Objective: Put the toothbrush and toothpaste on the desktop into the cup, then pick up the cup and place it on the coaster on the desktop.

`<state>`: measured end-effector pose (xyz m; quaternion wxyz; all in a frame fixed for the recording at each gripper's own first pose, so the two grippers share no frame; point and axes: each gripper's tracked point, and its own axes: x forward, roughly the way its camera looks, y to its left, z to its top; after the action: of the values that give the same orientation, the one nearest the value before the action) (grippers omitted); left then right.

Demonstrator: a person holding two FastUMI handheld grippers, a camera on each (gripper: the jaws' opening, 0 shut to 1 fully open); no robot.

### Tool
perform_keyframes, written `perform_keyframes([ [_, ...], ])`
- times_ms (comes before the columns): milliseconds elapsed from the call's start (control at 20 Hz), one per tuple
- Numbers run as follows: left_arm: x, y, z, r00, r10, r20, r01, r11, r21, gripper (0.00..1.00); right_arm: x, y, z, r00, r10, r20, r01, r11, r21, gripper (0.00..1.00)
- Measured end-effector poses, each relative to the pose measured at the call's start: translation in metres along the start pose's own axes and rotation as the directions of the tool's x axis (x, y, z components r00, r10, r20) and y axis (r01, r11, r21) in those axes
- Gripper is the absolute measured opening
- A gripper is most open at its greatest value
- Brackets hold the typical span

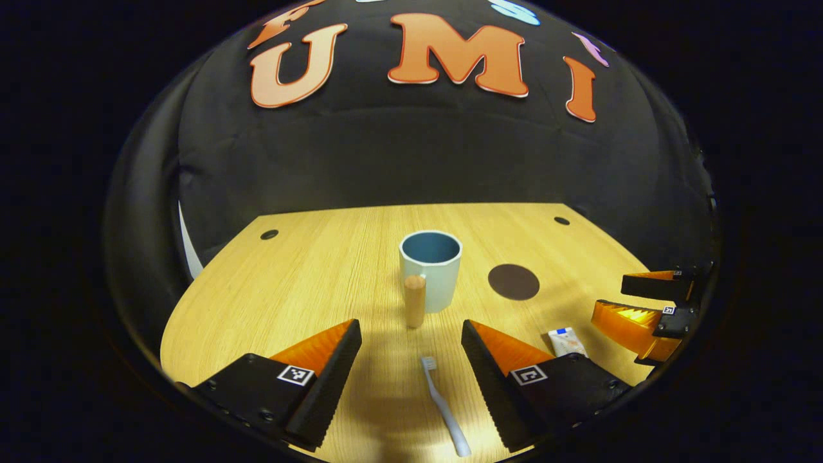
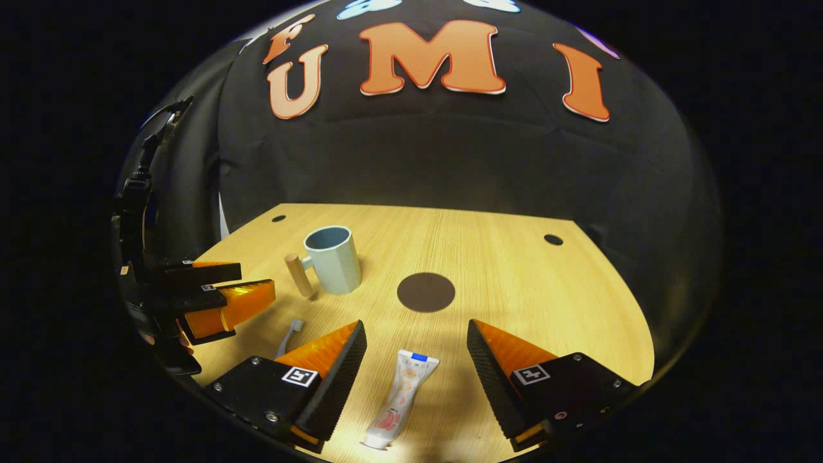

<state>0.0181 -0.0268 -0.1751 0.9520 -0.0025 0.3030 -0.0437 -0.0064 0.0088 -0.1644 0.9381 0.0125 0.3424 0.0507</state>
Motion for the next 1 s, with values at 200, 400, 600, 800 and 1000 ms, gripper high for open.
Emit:
perform_keyframes([
  [200,0.016,0.0,-0.027,0.989,-0.016,-0.144,0.012,1.0,-0.027,0.89,0.006,0.004,-0.012,0.996,0.029,-0.088,-0.027,0.999,0.022,0.91],
  [400,0.017,-0.011,-0.053,0.961,-0.038,-0.276,0.035,0.999,-0.016,0.8,0.014,0.0,-0.039,0.976,0.021,-0.216,-0.013,0.999,0.041,0.89],
  [600,0.015,-0.025,-0.083,0.904,-0.064,-0.422,0.056,0.998,-0.033,0.78,0.015,0.004,-0.049,0.957,0.038,-0.289,-0.027,0.999,0.04,0.88],
  [800,0.007,-0.029,-0.106,0.829,-0.059,-0.556,0.019,0.997,-0.077,0.78,0.018,0.004,-0.058,0.939,0.03,-0.344,-0.019,0.999,0.034,0.85],
  [1000,0.005,-0.027,-0.114,0.771,-0.045,-0.635,-0.004,0.997,-0.076,0.71,0.021,0.002,-0.074,0.909,0.019,-0.417,-0.011,1.0,0.021,0.78],
])
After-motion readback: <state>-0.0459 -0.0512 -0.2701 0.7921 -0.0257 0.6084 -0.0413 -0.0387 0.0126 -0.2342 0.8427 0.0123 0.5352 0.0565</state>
